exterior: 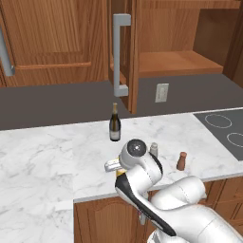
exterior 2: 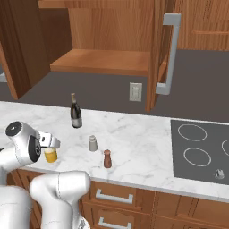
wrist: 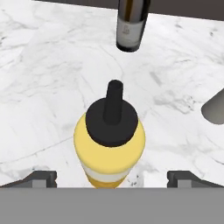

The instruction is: There are various items on the counter. Only move the condiments/shakers into the cabinet.

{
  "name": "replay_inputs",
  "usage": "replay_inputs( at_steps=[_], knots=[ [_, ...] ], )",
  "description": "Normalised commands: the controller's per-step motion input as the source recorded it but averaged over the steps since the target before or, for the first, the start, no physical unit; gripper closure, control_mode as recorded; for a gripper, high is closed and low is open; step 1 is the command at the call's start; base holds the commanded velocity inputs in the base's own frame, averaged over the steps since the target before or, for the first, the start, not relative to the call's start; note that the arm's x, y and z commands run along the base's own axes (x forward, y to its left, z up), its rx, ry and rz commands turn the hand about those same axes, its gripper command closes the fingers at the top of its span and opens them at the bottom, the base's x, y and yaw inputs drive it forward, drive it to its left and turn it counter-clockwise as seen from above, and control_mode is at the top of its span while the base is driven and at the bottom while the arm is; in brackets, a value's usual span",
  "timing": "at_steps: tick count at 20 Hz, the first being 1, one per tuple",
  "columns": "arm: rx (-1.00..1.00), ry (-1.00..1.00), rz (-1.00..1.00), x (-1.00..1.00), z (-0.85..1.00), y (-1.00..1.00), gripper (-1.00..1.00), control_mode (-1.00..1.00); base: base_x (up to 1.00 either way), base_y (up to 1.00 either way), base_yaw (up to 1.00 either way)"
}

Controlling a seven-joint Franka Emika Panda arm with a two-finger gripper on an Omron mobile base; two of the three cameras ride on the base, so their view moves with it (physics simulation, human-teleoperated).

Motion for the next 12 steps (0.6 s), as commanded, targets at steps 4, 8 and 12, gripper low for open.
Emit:
replay_inputs(
  at_steps=[4,8,12],
  knots=[
    [0.0,-0.02,0.0,0.19,-0.12,0.01,-1.0,-1.0,0.0,0.0,0.0],
    [0.0,-0.02,0.0,0.2,-0.14,0.0,-1.0,-1.0,0.0,0.0,0.0],
    [0.0,-0.02,0.0,0.16,-0.1,0.0,-1.0,-1.0,0.0,0.0,0.0]
  ],
)
